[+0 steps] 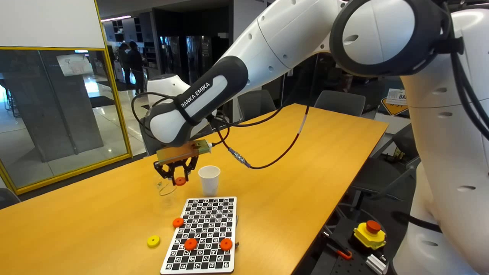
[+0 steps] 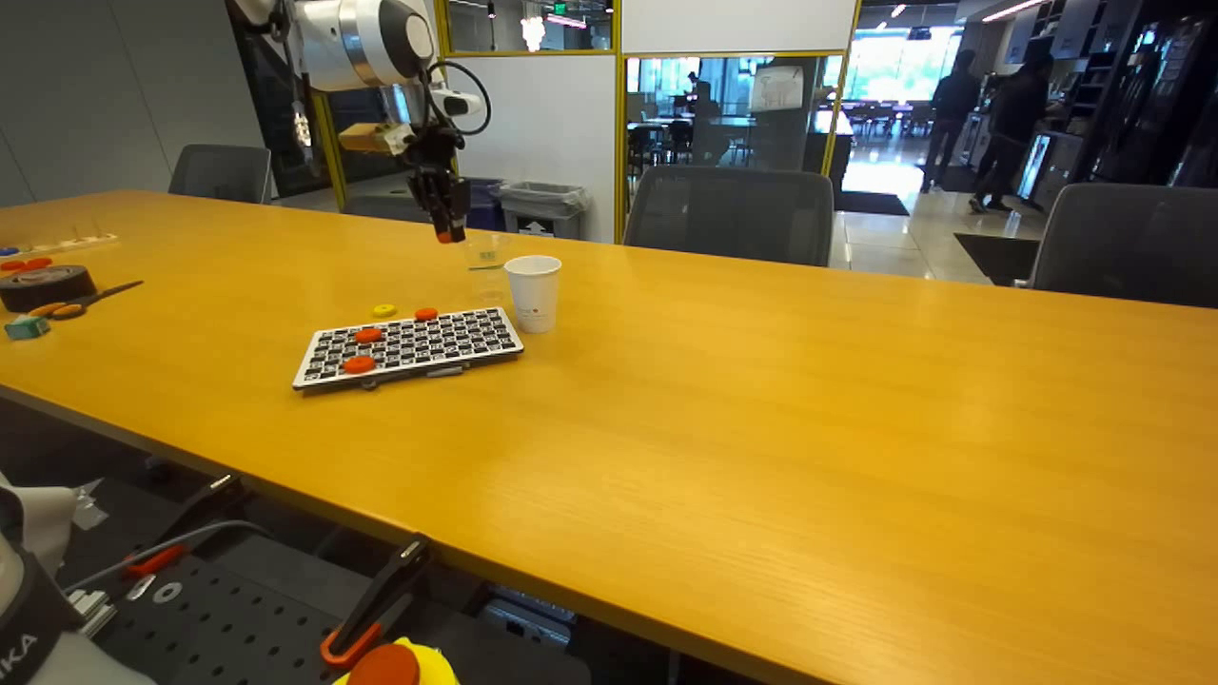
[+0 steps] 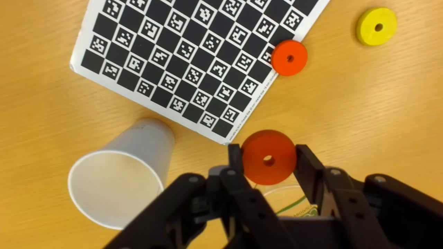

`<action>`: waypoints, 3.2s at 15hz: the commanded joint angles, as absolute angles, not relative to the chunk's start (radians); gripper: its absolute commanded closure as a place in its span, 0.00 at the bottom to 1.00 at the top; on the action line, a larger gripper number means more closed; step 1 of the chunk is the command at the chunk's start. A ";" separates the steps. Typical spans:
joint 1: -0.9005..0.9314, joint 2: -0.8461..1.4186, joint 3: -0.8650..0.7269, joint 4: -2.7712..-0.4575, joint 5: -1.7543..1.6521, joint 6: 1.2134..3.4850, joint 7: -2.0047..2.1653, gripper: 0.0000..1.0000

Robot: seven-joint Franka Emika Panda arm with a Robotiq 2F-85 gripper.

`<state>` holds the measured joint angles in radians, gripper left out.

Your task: Put the yellow block in the white cup the put two orange blocks in the clear cup, then put the remaining yellow block in the white cup, then put the remaining two orange blocks in the clear cup

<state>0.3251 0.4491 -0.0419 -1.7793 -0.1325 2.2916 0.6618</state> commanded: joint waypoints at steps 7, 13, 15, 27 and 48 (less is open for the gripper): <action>0.284 0.578 -0.025 -1.570 -0.131 2.278 0.605 0.79; 0.259 0.670 -0.025 -1.439 -0.110 2.250 0.544 0.79; 0.254 0.691 -0.020 -1.411 -0.097 2.240 0.522 0.79; 0.240 0.753 -0.013 -1.336 -0.035 2.215 0.464 0.05; 0.306 0.545 0.050 -1.868 -0.037 2.342 0.515 0.00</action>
<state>0.2990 0.5629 0.0454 -1.8226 -0.0539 2.2839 0.5080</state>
